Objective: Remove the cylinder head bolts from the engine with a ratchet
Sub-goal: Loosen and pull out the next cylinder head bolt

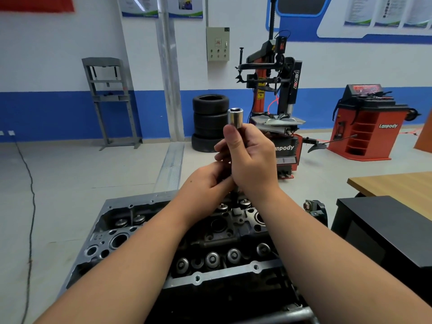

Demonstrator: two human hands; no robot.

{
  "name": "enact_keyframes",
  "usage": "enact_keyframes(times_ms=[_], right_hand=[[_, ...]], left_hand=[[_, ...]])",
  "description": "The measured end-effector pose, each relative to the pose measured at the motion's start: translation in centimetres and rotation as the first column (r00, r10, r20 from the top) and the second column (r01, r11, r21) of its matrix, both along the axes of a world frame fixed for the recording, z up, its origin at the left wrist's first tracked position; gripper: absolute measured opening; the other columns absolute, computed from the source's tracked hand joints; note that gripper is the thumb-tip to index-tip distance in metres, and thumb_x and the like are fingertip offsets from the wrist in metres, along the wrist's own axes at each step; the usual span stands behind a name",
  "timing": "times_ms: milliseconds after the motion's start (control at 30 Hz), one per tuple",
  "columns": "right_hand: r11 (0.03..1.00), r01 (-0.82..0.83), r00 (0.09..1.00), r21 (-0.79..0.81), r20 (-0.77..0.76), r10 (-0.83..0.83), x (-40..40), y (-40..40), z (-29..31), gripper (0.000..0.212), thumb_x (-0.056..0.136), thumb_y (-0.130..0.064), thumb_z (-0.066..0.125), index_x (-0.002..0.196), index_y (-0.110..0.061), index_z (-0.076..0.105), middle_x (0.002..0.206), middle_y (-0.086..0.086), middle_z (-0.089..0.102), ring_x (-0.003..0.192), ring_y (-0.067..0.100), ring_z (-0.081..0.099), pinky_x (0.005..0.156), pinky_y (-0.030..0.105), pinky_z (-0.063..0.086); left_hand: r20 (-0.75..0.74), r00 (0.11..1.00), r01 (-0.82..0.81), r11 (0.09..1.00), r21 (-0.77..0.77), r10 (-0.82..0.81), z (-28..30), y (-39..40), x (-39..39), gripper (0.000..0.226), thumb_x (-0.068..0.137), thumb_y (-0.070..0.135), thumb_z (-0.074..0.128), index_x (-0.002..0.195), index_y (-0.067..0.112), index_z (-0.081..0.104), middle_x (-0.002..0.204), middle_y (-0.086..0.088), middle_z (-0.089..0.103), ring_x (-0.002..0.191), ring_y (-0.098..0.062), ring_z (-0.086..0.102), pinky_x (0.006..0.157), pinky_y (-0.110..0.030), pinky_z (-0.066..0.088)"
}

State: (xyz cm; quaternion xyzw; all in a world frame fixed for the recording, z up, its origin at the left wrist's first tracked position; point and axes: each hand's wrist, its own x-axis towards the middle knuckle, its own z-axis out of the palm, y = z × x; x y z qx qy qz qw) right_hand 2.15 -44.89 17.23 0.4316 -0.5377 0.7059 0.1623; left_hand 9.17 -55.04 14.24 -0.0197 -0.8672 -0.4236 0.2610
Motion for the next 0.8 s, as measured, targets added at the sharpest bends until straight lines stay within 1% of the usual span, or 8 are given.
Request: enact_keyframes(times_ms=[33, 167, 333, 400, 500, 633, 700, 800], right_hand=[[1.0, -0.007, 1.0, 0.004, -0.006, 0.007, -0.1, 0.0, 0.0, 0.021, 0.101, -0.035, 0.055, 0.086, -0.021, 0.062, 0.076, 0.006, 0.071, 0.064, 0.018, 0.071, 0.06, 0.027, 0.055], [0.999, 0.024, 0.998, 0.03, -0.061, -0.022, 0.0, -0.2, -0.1, 0.023, 0.098, -0.049, 0.047, 0.089, -0.034, 0.064, 0.078, -0.003, 0.073, 0.074, 0.012, 0.072, 0.068, 0.026, 0.056], [0.995, 0.075, 0.995, 0.064, -0.075, -0.07, -0.2, -0.2, -0.7, 0.024, 0.089, -0.041, 0.07, 0.101, -0.027, 0.054, 0.078, 0.002, 0.072, 0.077, 0.019, 0.073, 0.071, 0.046, 0.06], [0.994, 0.103, 0.991, 0.042, -0.085, -0.099, -0.3, -0.2, -0.9, 0.02, 0.093, -0.036, 0.067, 0.097, -0.025, 0.05, 0.079, -0.001, 0.073, 0.078, 0.012, 0.074, 0.07, 0.038, 0.061], [0.997, 0.071, 0.997, -0.001, -0.027, -0.071, -0.2, -0.2, -1.0, 0.015, 0.097, -0.031, 0.063, 0.094, -0.02, 0.053, 0.08, -0.001, 0.073, 0.079, 0.009, 0.073, 0.065, 0.026, 0.057], [0.997, 0.071, 0.996, 0.044, -0.065, -0.068, -0.3, -0.2, -1.1, 0.02, 0.102, -0.031, 0.054, 0.097, -0.014, 0.061, 0.083, -0.001, 0.073, 0.08, 0.007, 0.072, 0.069, 0.014, 0.051], [0.992, 0.099, 0.991, 0.078, -0.1, -0.091, -0.3, -0.3, -1.2, 0.028, 0.104, -0.033, 0.047, 0.098, -0.011, 0.063, 0.084, -0.003, 0.073, 0.078, 0.006, 0.071, 0.069, 0.013, 0.049], [0.994, 0.093, 0.991, 0.065, -0.102, -0.086, -0.2, -0.4, -1.2, 0.024, 0.102, -0.043, 0.044, 0.099, -0.023, 0.058, 0.081, -0.005, 0.072, 0.073, 0.009, 0.07, 0.066, 0.02, 0.053]], left_hand=[[-0.003, 1.0, -0.009, 1.0, 0.019, 0.009, -0.1, 0.0, -0.1, 0.001, 0.099, 0.032, 0.067, 0.099, 0.032, 0.066, 0.091, 0.013, 0.074, 0.08, -0.007, 0.069, 0.071, -0.025, 0.056], [-0.019, 0.996, -0.089, 0.992, 0.093, 0.091, -0.6, 0.3, -0.5, 0.02, 0.088, 0.031, 0.075, 0.095, 0.018, 0.061, 0.085, -0.004, 0.07, 0.076, -0.021, 0.065, 0.067, -0.037, 0.055], [-0.041, 0.998, -0.046, 0.996, 0.079, 0.05, -0.8, 0.1, -0.3, 0.028, 0.08, 0.041, 0.068, 0.107, 0.037, 0.064, 0.094, 0.017, 0.074, 0.086, -0.005, 0.072, 0.073, -0.029, 0.061], [-0.032, 0.998, -0.058, 0.995, 0.076, 0.06, -0.7, 0.0, -0.3, 0.028, 0.079, 0.04, 0.069, 0.106, 0.033, 0.066, 0.09, 0.014, 0.073, 0.083, -0.01, 0.071, 0.073, -0.037, 0.061], [-0.009, 1.0, 0.022, 0.994, 0.11, -0.021, -0.5, -0.1, -0.2, 0.024, 0.086, 0.042, 0.065, 0.11, 0.037, 0.065, 0.098, 0.021, 0.073, 0.092, -0.004, 0.072, 0.076, -0.028, 0.061], [0.034, 0.989, 0.137, 0.979, 0.15, -0.144, -0.3, 0.2, 0.2, 0.017, 0.1, 0.03, 0.059, 0.115, 0.032, 0.067, 0.107, 0.015, 0.076, 0.103, -0.006, 0.072, 0.093, -0.032, 0.059], [0.037, 0.989, 0.139, 0.981, 0.134, -0.145, -0.3, 0.3, 0.3, 0.017, 0.098, 0.03, 0.058, 0.112, 0.03, 0.068, 0.105, 0.012, 0.077, 0.102, -0.009, 0.073, 0.094, -0.038, 0.06], [0.011, 0.994, 0.111, 0.989, 0.097, -0.113, -0.3, 0.1, 0.3, 0.014, 0.098, 0.024, 0.061, 0.103, 0.035, 0.069, 0.098, 0.012, 0.077, 0.094, -0.01, 0.074, 0.088, -0.039, 0.062]])
